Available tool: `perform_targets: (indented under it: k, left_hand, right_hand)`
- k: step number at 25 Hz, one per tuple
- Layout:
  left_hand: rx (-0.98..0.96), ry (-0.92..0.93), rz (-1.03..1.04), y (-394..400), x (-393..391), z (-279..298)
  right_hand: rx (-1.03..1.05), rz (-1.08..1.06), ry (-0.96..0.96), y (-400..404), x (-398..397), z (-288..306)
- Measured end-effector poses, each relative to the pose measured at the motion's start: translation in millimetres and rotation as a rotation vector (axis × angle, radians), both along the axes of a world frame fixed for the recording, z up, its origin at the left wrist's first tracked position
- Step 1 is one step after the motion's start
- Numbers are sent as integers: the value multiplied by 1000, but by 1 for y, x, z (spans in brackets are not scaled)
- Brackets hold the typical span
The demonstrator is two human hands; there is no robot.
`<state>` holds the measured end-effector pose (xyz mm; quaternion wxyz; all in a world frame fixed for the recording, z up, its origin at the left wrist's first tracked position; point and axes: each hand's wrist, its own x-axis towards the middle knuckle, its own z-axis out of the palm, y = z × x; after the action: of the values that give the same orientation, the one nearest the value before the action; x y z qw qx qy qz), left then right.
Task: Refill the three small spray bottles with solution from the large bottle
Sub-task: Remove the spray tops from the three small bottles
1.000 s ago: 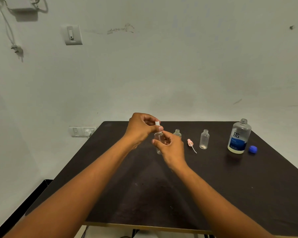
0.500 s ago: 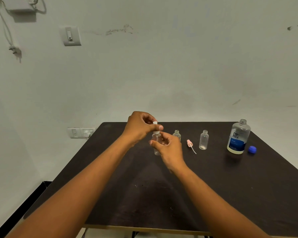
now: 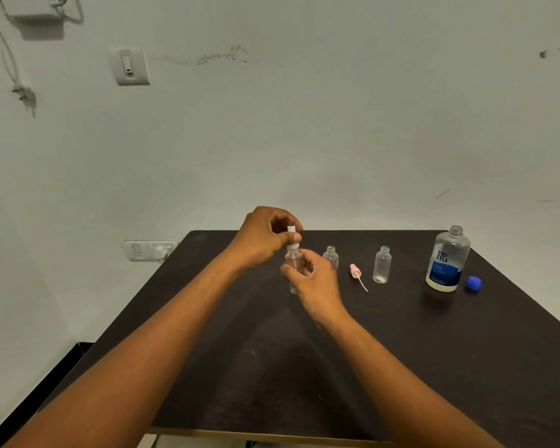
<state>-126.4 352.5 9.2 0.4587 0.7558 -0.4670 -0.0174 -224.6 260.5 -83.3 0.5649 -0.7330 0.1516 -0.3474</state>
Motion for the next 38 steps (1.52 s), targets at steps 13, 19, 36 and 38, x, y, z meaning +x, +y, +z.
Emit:
perform_targets:
  k: [13,19,36,38]
  left_hand:
    - [-297,54,297,-2,67,3]
    - [-385,218,336,-15,117,-9]
    - [206,125,244,-68,173,-108]
    - [244,100,237,-72,173,-112]
  right_hand:
    - [14,-14,141,-26,39,-17]
    - [-43,-71,208,-48,71,-23]
    - [-173,-158,383,-76,126,-40]
    - [-197,-155,396,-75,125,-41]
